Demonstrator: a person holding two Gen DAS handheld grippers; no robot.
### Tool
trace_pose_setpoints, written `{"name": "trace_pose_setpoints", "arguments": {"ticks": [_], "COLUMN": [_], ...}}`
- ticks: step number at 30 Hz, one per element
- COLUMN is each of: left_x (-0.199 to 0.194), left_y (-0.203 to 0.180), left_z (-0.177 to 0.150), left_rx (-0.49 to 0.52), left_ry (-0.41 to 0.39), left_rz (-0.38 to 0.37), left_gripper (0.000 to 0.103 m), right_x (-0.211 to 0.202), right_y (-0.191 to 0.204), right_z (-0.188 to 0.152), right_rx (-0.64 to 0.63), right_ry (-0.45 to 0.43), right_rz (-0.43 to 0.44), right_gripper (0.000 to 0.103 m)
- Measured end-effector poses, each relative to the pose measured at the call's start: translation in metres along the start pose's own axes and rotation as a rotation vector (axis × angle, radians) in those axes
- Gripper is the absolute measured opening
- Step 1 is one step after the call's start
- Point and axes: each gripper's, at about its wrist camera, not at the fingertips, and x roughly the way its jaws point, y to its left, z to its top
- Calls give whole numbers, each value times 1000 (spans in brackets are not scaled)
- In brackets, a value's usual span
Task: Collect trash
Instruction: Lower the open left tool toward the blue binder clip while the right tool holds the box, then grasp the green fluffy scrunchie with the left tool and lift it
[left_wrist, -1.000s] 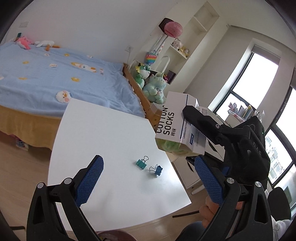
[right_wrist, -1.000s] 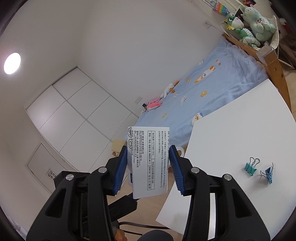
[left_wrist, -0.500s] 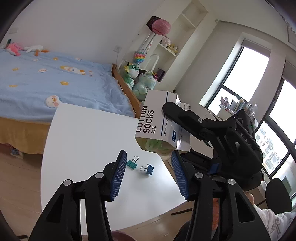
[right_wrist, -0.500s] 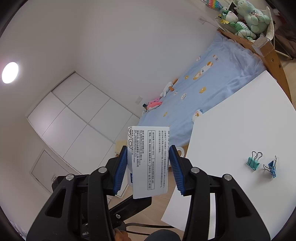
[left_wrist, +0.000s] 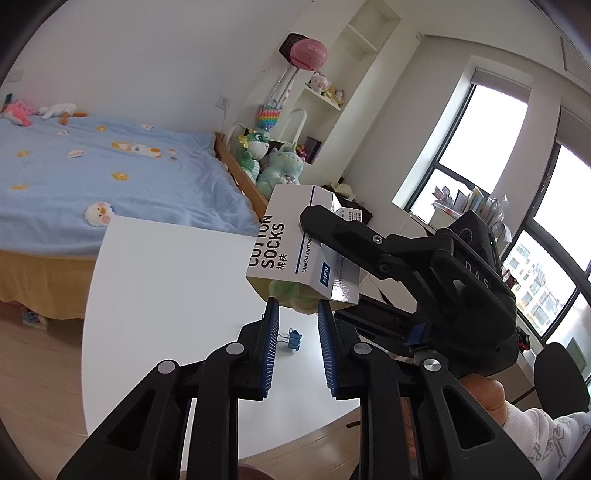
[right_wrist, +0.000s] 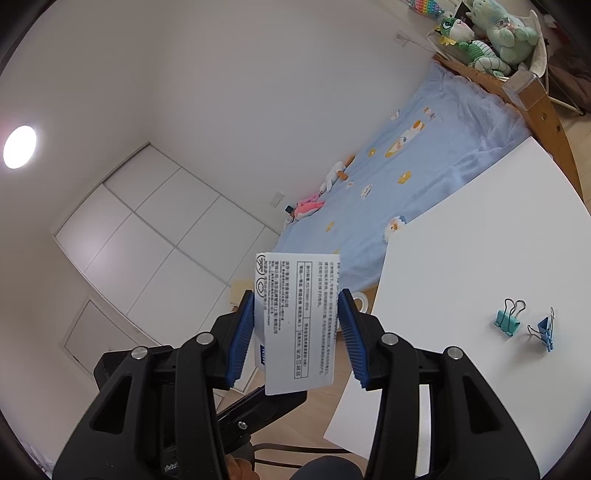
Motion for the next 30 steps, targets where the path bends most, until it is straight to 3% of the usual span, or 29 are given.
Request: {"name": "trace_pose_setpoints", "arguments": {"ticks": [14,19,30], "left_x": [2,3,3], "left_y": [-4,-3,-4], "left_z": [3,4,0], "left_rx": [58,62,75], "left_ry": [0,6,29], "left_rz": [23,32,51], "left_gripper": [21,0,0], "right_x": [0,0,-8], "right_y": [1,1,2], "right_z": [0,0,0], "right_rx": [14,9,-3], "right_ry": [8,10,-5], "right_rz": [27,24,-7], "right_gripper": [45,45,45]}}
